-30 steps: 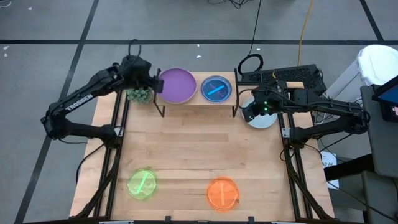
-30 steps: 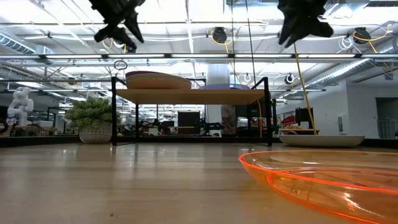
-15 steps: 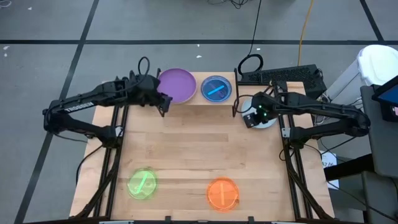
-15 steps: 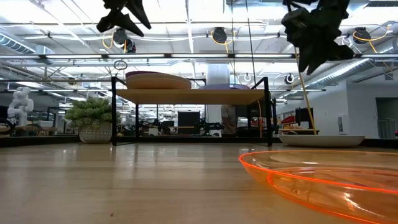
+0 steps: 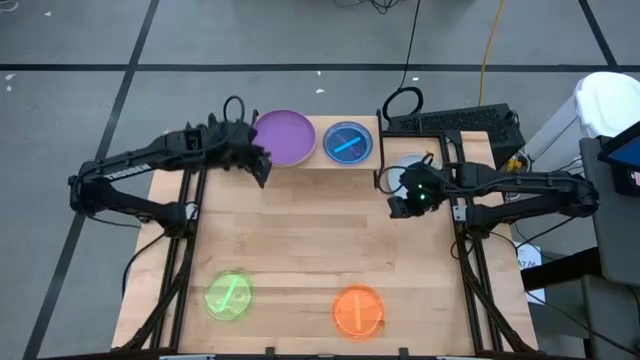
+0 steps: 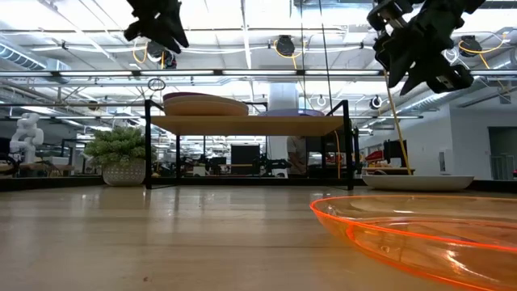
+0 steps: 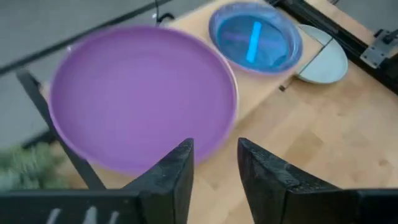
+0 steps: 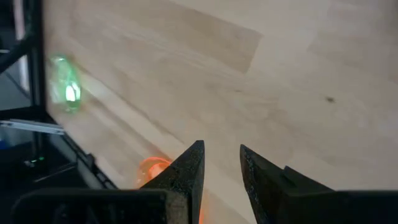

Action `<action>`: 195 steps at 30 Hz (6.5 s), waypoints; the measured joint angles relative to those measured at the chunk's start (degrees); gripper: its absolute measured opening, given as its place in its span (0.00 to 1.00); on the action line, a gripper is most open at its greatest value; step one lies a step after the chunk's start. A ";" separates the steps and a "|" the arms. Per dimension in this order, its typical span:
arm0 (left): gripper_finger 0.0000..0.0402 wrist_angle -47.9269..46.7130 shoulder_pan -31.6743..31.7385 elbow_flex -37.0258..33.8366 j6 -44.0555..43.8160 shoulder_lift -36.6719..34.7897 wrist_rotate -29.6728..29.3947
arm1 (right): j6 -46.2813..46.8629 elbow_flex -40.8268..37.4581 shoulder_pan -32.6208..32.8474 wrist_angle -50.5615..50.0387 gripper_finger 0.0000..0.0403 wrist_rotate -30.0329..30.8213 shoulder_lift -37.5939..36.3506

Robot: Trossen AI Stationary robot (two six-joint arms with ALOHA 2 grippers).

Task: Place and stack plates onto a shelf
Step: Stack the purple plate on top of the gray plate on the shelf, then stack the orange transparent plate on top of the blue transparent plate on the shelf

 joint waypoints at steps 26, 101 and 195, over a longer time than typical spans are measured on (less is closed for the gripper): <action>0.01 5.69 34.31 -0.07 15.28 9.98 27.81 | 6.26 -0.64 7.34 2.63 0.22 1.60 -4.14; 0.01 9.74 36.20 -11.15 16.24 4.57 32.76 | 8.47 -0.64 6.02 2.60 0.22 1.62 -5.52; 0.01 15.35 -15.69 -12.79 -4.88 -2.97 13.20 | -3.64 -0.60 20.66 20.52 0.50 -14.90 18.99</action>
